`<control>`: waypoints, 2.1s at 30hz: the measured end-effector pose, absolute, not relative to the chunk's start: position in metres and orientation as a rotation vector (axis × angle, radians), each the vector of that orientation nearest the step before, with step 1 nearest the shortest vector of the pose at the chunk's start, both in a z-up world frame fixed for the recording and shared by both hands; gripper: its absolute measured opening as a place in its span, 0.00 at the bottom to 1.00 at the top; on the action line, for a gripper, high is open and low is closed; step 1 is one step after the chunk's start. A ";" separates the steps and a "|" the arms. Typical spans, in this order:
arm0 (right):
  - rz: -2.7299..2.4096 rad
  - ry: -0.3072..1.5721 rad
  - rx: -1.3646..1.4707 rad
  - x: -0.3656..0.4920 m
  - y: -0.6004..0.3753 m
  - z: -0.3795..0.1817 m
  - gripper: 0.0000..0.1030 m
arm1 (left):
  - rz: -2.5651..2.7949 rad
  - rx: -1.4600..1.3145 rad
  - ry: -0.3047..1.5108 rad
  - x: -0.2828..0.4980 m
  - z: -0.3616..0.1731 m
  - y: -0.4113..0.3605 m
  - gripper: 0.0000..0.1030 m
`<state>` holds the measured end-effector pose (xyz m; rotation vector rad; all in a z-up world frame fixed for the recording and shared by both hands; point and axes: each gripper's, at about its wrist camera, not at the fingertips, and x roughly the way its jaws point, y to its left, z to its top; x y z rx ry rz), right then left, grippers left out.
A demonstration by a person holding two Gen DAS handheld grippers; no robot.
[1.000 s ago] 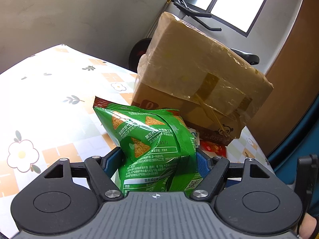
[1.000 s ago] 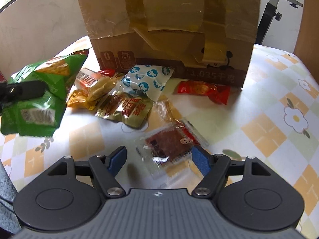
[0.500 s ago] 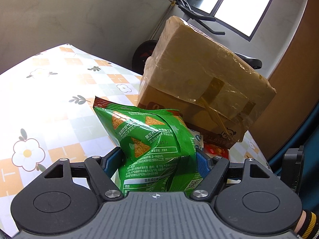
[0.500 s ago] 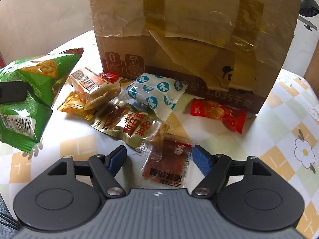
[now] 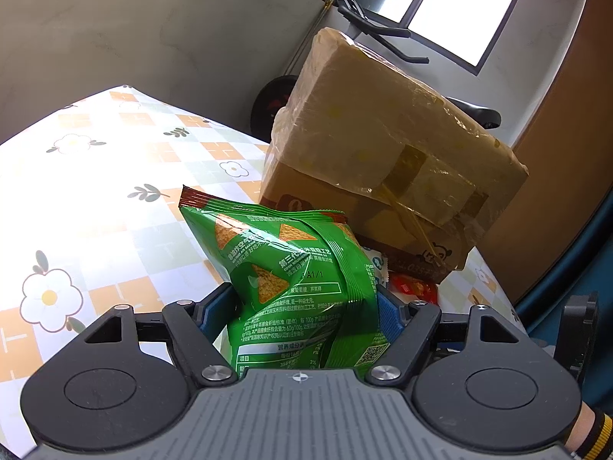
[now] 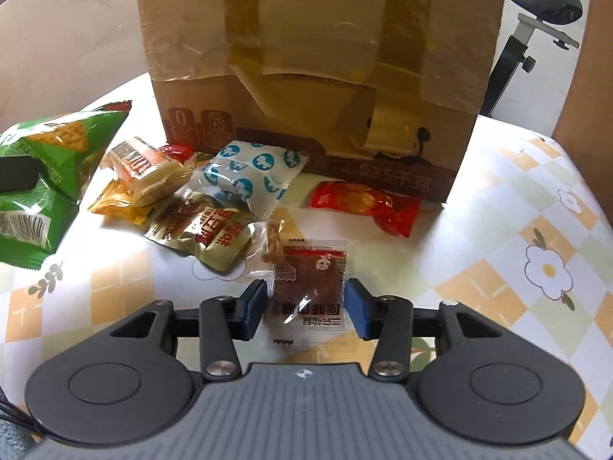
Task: Organize snacks
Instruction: 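Close the right tool on the small brown meat packet, then carry chip bag with left tool while right tool carries meat packet into box, release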
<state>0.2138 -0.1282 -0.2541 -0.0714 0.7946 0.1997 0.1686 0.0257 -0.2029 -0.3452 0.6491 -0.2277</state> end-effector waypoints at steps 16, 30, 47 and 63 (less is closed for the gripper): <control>0.177 0.773 -0.160 0.208 -0.134 -0.246 0.43 | -0.227 -0.324 0.648 0.167 -0.201 0.024 0.76; 0.263 0.533 -0.016 0.181 -0.154 -0.184 0.43 | -0.230 -0.211 0.536 0.165 -0.176 0.018 0.76; 0.289 0.193 -0.055 0.209 -0.160 -0.073 0.43 | -0.378 -0.166 0.283 0.222 -0.059 -0.013 0.76; 0.222 0.293 -0.012 0.313 -0.197 -0.091 0.43 | -0.416 -0.033 0.474 0.367 -0.062 -0.105 0.76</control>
